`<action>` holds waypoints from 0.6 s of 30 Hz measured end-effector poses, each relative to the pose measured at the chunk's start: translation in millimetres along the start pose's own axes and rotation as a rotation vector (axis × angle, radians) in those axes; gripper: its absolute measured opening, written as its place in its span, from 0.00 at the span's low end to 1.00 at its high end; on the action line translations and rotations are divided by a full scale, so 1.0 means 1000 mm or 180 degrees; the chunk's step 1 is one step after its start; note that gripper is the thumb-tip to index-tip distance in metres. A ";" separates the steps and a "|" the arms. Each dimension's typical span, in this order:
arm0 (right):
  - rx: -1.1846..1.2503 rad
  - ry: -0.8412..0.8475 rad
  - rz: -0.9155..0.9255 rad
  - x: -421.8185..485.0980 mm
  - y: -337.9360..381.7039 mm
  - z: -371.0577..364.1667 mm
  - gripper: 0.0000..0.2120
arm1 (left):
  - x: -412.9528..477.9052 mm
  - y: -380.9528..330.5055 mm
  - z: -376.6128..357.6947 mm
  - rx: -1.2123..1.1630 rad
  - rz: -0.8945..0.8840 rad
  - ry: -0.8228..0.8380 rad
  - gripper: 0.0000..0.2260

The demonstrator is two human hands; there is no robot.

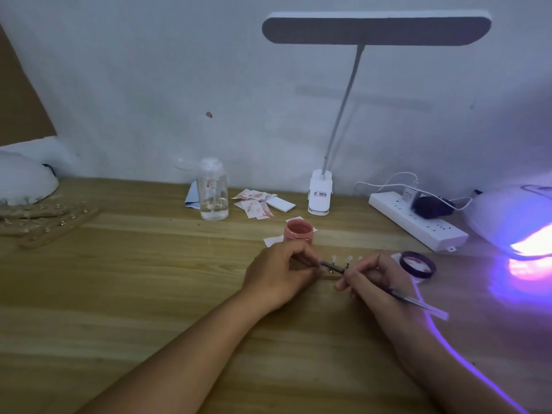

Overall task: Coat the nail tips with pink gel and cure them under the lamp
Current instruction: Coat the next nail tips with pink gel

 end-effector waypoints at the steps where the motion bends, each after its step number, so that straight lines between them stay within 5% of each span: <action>1: -0.0074 -0.0007 -0.0014 0.000 0.000 0.000 0.05 | 0.000 0.000 0.000 0.0008 -0.0009 0.0000 0.07; 18: 0.0106 -0.0200 0.0001 0.002 -0.002 0.004 0.07 | 0.000 0.002 -0.001 -0.0027 -0.0006 0.0019 0.04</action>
Point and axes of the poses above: each hand's wrist, its own x-axis towards the middle knuckle, its own z-axis out of the back of the hand, y = z × x, the point moved 7 cm from there along x, towards the middle knuckle, and after that the axes turned 12 degrees about x, right-handed, at the moved point
